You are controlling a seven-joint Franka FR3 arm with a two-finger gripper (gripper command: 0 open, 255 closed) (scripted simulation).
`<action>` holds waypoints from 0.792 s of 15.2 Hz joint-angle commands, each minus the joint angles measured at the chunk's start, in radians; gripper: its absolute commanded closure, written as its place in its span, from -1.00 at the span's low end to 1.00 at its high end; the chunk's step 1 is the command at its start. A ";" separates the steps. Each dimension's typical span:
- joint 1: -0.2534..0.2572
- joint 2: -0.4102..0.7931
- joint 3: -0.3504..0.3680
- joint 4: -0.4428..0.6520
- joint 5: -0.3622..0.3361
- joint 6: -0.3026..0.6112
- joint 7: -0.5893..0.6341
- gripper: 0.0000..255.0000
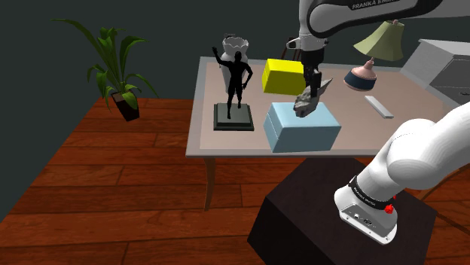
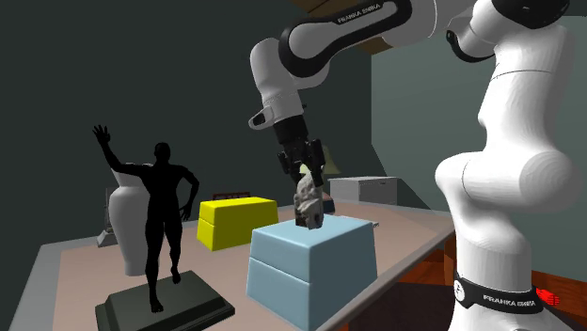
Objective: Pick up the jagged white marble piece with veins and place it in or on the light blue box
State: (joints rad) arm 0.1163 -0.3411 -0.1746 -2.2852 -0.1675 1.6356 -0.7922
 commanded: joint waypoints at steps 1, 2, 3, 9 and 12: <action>0.000 0.000 0.000 0.000 0.000 0.000 0.000 1.00; 0.000 0.000 0.000 0.000 0.000 0.000 0.000 -1.00; 0.000 0.000 0.000 0.000 0.000 0.000 0.000 -1.00; 0.004 0.014 0.006 0.077 0.007 -0.063 -0.003 -1.00; 0.008 0.031 0.011 0.150 0.013 -0.119 -0.006 -1.00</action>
State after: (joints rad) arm 0.1233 -0.3143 -0.1652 -2.1525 -0.1560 1.5307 -0.7978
